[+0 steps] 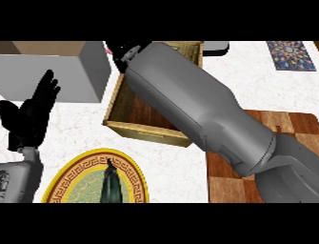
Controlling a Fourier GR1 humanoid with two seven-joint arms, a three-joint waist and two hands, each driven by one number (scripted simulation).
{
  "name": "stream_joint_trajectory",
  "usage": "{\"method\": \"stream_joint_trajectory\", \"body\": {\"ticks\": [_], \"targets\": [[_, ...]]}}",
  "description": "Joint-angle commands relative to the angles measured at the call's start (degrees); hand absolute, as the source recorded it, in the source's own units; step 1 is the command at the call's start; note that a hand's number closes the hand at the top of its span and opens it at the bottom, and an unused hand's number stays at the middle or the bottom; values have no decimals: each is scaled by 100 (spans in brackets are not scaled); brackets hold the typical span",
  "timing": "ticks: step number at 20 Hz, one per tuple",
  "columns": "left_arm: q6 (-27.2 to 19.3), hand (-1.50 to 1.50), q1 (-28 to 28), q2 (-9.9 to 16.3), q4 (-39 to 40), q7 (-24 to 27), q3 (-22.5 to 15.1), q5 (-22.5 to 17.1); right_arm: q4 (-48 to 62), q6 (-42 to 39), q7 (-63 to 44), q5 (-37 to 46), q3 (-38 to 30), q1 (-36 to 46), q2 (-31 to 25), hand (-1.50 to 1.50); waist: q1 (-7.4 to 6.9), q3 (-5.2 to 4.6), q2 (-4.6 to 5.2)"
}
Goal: Pick the cupcake from the cutting board and place it in the basket
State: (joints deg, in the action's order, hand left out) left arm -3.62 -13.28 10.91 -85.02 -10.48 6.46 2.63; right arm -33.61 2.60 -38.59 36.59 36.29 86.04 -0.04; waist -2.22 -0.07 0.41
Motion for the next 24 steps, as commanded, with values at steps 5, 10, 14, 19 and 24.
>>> {"method": "stream_joint_trajectory", "body": {"ticks": [5, 10, 14, 19, 24], "targets": [[-3, 0, -18, -14, 48, 27, 37, 0, 204, 452, 26, -108, 344, -130, 4, 150, -53, -3, 7], [-17, 0, -212, 2, 52, -141, 78, -28, 429, 254, 273, 50, 424, -250, 4, 150, 20, 0, 1], [-75, 0, -77, -129, 221, 173, -26, 103, 673, 161, 274, -36, 429, -109, 4, 150, -41, -4, 24], [109, 0, 262, 21, -115, 118, 32, 15, 866, 167, 524, 32, 342, -150, 4, 150, -24, 0, 5], [-63, 0, -10, -176, 99, 73, -88, 132, 947, -127, 611, -161, 233, -128, 4, 150, 0, 0, 10]]}}
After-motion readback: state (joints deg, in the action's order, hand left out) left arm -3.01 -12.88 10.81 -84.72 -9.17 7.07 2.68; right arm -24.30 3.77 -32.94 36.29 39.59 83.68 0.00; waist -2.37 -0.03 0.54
